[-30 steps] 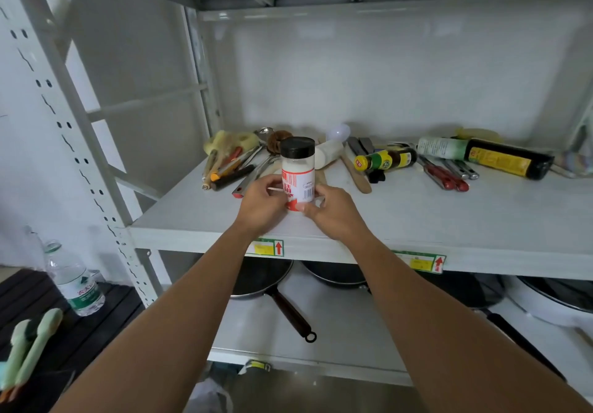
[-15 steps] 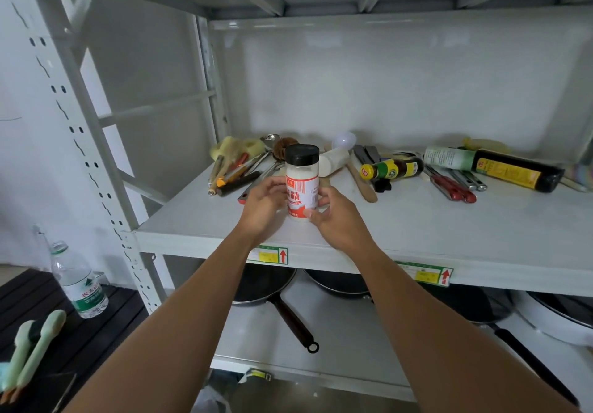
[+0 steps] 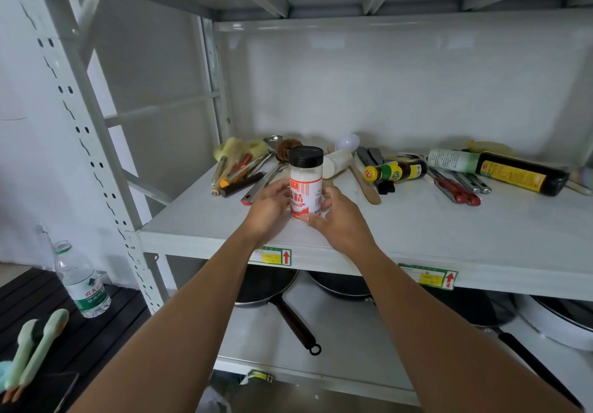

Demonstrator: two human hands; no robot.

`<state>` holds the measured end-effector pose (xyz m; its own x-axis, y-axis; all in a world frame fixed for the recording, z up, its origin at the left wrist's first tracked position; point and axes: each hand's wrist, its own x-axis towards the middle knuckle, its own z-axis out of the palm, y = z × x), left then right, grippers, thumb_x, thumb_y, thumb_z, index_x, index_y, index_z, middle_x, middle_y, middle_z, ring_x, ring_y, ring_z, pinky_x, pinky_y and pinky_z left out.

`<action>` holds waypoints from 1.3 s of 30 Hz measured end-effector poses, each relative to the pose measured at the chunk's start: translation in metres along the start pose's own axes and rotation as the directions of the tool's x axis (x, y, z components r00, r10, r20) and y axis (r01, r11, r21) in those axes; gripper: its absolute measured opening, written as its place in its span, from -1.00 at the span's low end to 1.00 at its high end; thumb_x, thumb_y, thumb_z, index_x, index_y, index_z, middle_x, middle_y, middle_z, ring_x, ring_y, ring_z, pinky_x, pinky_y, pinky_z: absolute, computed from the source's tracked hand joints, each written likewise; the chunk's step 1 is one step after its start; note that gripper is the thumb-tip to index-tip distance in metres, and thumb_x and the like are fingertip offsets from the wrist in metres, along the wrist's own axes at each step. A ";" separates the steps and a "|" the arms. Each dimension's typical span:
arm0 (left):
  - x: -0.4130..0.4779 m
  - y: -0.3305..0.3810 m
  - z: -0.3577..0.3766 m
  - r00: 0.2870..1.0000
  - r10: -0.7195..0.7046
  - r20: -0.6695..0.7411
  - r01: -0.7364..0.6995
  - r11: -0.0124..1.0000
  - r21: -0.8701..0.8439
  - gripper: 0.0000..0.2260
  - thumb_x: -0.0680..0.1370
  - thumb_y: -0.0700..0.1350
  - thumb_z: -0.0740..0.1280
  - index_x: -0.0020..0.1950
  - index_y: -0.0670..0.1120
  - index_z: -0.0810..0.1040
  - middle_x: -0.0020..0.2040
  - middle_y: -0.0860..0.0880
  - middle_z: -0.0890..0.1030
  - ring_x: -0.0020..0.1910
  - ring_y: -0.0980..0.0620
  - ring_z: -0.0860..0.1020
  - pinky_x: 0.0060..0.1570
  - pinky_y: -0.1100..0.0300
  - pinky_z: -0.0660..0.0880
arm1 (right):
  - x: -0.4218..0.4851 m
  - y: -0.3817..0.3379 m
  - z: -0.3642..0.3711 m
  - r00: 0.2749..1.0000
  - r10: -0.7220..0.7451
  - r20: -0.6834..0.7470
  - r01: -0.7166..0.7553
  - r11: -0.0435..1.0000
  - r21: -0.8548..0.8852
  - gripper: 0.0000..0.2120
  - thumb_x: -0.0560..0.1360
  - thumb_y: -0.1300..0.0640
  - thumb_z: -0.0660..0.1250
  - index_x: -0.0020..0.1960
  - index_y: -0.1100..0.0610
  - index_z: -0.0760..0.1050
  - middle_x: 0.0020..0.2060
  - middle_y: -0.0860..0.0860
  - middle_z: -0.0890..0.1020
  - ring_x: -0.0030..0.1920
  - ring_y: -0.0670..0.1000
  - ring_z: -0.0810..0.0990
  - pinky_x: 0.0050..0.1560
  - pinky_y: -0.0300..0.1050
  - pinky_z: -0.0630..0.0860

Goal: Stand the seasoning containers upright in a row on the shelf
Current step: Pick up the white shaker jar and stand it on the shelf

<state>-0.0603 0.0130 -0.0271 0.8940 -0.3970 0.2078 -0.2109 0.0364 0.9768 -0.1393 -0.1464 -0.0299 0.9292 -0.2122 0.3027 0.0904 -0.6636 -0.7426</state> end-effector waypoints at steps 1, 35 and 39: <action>0.001 -0.001 0.000 1.000 0.008 -0.029 -0.007 0.998 0.054 -0.66 0.59 -0.34 0.20 0.25 -0.02 0.56 0.19 -0.08 0.66 0.23 -0.05 0.62 0.19 0.15 0.58 | 0.000 0.000 0.000 1.000 0.000 -0.002 0.000 1.000 -0.015 -0.34 0.50 -0.09 0.53 0.51 0.02 0.36 0.32 0.00 0.61 0.25 0.05 0.61 0.27 0.04 0.56; 0.000 -0.005 0.004 0.997 0.066 -0.037 -0.047 0.922 0.384 -0.50 0.62 -0.22 0.32 0.54 -0.01 0.31 0.36 -0.02 0.53 0.29 0.00 0.53 0.25 0.12 0.50 | 0.010 0.012 0.016 0.998 -0.054 0.022 0.058 0.970 -0.234 -0.34 0.52 -0.30 0.40 0.55 -0.13 0.37 0.37 0.01 0.59 0.35 0.05 0.57 0.35 0.12 0.54; 0.001 -0.006 0.004 0.998 0.061 -0.029 -0.045 0.922 0.386 -0.51 0.62 -0.23 0.32 0.53 0.01 0.32 0.34 0.01 0.54 0.22 0.09 0.53 0.01 0.36 0.45 | 0.013 0.016 0.018 0.998 -0.056 0.013 0.057 0.968 -0.246 -0.33 0.51 -0.31 0.40 0.55 -0.12 0.37 0.38 0.01 0.58 0.34 0.06 0.57 0.35 0.13 0.54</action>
<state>-0.0594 0.0089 -0.0326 0.8908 -0.3668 0.2682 -0.3868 -0.3023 0.8712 -0.1192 -0.1468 -0.0481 0.9272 -0.1658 0.3360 0.0524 -0.8307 -0.5543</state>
